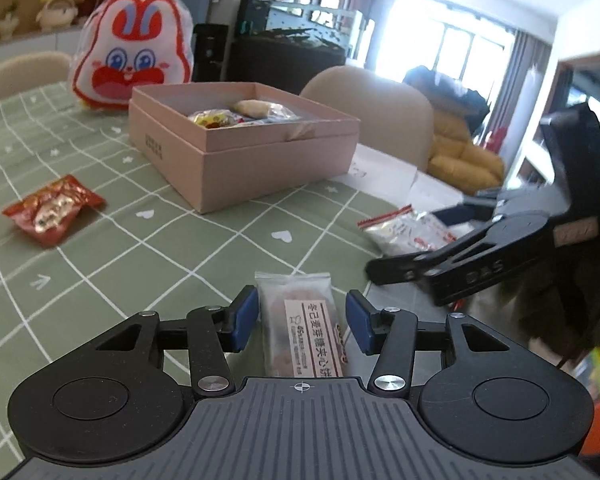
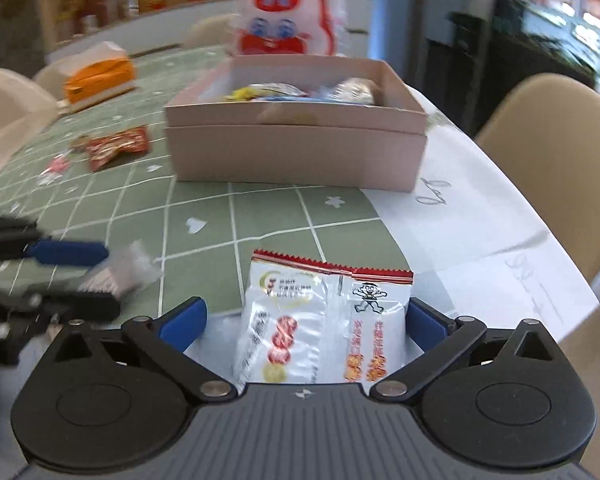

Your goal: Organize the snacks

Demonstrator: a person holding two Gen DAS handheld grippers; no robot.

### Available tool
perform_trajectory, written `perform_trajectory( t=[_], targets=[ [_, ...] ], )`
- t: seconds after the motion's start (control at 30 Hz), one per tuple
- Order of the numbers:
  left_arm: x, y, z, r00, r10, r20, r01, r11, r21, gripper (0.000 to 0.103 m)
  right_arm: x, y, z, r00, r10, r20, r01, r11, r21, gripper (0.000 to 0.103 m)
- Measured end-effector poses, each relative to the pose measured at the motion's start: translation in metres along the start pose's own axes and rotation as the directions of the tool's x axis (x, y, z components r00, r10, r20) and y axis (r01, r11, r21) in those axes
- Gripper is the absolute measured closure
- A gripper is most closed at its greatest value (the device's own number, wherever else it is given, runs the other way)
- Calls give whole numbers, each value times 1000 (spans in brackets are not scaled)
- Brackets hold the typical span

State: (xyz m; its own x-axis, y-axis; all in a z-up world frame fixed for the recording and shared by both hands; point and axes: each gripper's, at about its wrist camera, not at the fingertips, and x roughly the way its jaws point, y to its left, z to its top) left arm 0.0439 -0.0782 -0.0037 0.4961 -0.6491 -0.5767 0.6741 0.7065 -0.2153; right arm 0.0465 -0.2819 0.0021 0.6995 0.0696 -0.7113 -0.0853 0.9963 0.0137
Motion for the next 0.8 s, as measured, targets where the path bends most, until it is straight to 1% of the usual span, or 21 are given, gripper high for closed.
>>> perform_trajectory(
  t=[0.07,0.13,0.17,0.3,0.33,0.37,0.4,0.43,0.47,0.5,0.53,0.57,0.63,0.7,0.8],
  targets=[
    [1,3,1,1000,-16,3,16,1000,-23,49,0,4,-4,999,-29,31,28,999,27,0],
    [2,0,1,1000,-3,1,3,1000,-3,49,-1,6,-12,996,-33,77,31,999,26,0],
    [3,-2,1,1000,6,-1,-6,1000,10,49,-1,3,-11,997,-18,77,16,1000,23,0],
    [2,-7,0,1000,26,-3,-26,999,34,49,-1,2,-10,997,-4,79,3,1000,11,0],
    [2,-9,-1,999,35,-4,-35,998,44,49,-2,2,-11,996,17,84,-17,1000,1,0],
    [3,-14,-1,998,58,-8,-57,996,71,49,-4,1,-12,994,57,91,-56,998,-15,0],
    [4,-20,-2,996,90,-12,-89,990,109,49,-5,-1,-12,988,115,101,-113,993,-24,0],
    [7,-31,-4,991,136,-16,-132,977,169,47,-6,-4,-12,984,144,109,-143,990,-13,0],
    [8,-37,-4,986,167,-10,-161,966,201,47,-6,-5,-12,983,145,112,-146,989,-3,0],
    [8,-40,-4,982,186,-12,-180,963,198,47,-7,-4,-12,985,133,113,-134,991,1,0],
    [9,-41,-3,979,201,-21,-195,968,160,47,-8,-3,-14,987,115,113,-116,993,-1,0],
    [9,-41,-3,978,209,-24,-203,968,144,47,-9,-3,-16,987,117,114,-117,993,-9,0],
    [8,-42,-3,975,222,-28,-216,966,144,47,-12,-5,-19,982,142,126,-141,990,-16,0],
    [5,-42,-4,972,231,-40,-225,966,125,47,-12,-8,-19,979,153,134,-154,988,-4,0],
    [-1,-48,-4,967,244,-79,-232,963,136,47,-12,-6,-19,980,143,134,-144,990,-2,0]
  ],
)
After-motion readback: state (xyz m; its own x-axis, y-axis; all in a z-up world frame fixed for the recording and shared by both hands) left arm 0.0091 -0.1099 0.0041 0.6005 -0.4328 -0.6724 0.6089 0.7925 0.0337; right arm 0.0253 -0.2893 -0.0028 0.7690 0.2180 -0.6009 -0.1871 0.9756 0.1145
